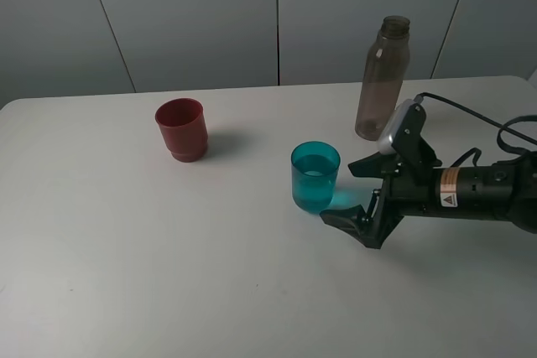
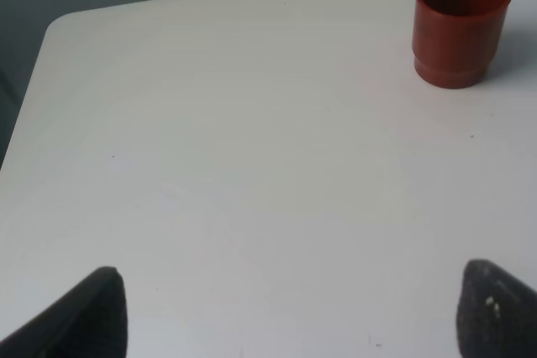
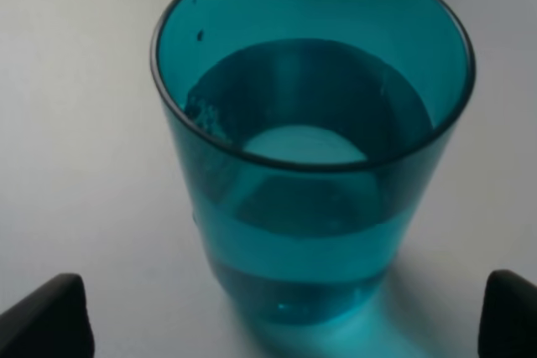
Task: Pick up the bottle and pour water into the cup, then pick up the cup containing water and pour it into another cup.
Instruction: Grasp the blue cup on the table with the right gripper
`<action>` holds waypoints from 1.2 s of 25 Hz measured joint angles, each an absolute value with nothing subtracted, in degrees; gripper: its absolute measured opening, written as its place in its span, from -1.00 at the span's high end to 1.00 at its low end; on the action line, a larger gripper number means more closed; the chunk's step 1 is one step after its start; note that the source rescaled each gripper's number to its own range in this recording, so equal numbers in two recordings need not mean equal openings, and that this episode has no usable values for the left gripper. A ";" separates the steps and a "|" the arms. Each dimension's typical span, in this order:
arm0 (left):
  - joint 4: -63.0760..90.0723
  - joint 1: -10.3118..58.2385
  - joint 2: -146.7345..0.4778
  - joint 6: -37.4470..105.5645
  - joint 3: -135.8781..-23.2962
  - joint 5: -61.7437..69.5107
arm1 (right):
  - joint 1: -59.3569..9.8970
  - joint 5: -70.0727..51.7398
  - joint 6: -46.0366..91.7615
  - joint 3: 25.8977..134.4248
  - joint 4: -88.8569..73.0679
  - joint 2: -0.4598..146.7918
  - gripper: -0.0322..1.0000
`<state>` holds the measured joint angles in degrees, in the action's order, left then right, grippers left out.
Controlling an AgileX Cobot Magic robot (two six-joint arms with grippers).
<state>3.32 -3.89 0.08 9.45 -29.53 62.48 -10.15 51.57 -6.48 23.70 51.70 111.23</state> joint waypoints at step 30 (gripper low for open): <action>3.32 -3.89 0.08 9.45 -29.53 62.48 | -11.90 55.04 0.45 26.97 47.42 114.33 -1.00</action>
<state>3.32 -3.89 0.08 9.45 -29.53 62.48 -11.90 55.04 0.45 26.97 47.42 114.33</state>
